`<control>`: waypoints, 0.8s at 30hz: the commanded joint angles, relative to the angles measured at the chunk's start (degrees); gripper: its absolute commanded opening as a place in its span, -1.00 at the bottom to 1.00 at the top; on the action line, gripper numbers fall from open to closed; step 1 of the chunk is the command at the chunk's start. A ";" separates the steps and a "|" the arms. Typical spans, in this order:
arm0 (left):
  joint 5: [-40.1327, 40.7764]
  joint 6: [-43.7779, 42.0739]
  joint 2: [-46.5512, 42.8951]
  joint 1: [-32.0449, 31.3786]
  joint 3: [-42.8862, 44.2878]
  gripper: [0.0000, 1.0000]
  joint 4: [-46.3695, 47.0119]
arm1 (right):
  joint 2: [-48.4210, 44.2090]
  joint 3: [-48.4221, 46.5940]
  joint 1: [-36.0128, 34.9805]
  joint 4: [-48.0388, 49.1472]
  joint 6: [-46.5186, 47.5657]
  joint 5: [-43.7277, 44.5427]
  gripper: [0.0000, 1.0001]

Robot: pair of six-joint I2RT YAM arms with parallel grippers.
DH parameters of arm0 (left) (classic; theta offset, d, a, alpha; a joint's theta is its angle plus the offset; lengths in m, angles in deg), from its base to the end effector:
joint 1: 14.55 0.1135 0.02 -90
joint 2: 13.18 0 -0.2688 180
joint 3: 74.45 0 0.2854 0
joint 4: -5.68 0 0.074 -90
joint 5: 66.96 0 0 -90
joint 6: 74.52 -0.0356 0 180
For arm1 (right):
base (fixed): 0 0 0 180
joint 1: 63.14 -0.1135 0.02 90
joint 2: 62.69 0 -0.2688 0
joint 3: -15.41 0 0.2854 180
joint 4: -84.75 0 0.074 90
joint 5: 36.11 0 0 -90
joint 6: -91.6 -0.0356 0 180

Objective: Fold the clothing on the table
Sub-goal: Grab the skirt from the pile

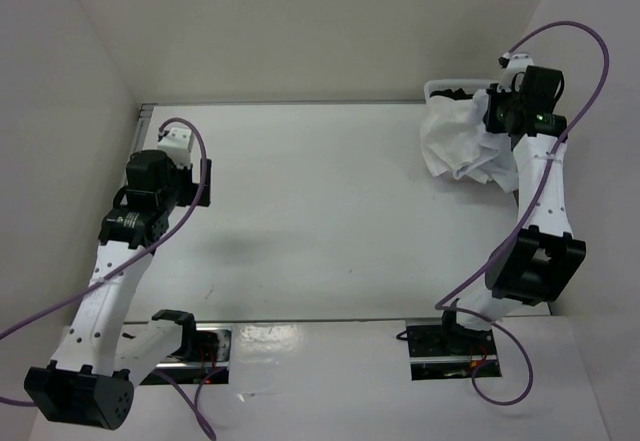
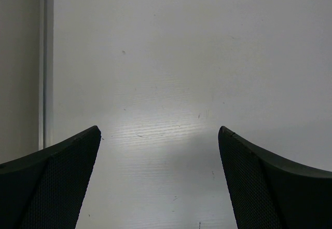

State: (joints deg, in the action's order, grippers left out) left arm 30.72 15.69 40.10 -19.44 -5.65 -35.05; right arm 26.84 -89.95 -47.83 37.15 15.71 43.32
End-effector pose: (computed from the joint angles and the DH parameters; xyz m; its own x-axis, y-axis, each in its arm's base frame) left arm 0.2327 -0.0151 0.3588 -0.4243 0.0327 -0.9050 -0.0375 0.9979 0.0536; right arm 0.3731 -0.0954 0.4028 -0.5191 -0.1064 -0.8481 -0.0179 0.9934 -0.1136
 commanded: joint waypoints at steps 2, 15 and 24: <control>-0.39 0.41 -1.07 0.40 -0.59 1.00 2.32 | -1.04 -0.27 2.35 10.24 1.71 2.74 -1.00; -0.92 0.93 1.13 0.40 0.99 1.00 2.32 | 16.36 -28.40 4.99 0.93 -3.30 0.47 -1.00; -1.97 0.93 3.94 0.40 0.38 1.00 2.32 | 17.60 -9.18 -1.32 4.88 1.17 1.78 -0.59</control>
State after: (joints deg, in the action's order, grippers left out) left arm 30.09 15.80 43.23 -19.44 -6.20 -34.73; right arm 43.72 -103.64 -46.10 40.25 14.31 44.74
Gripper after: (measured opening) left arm 1.001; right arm 0.194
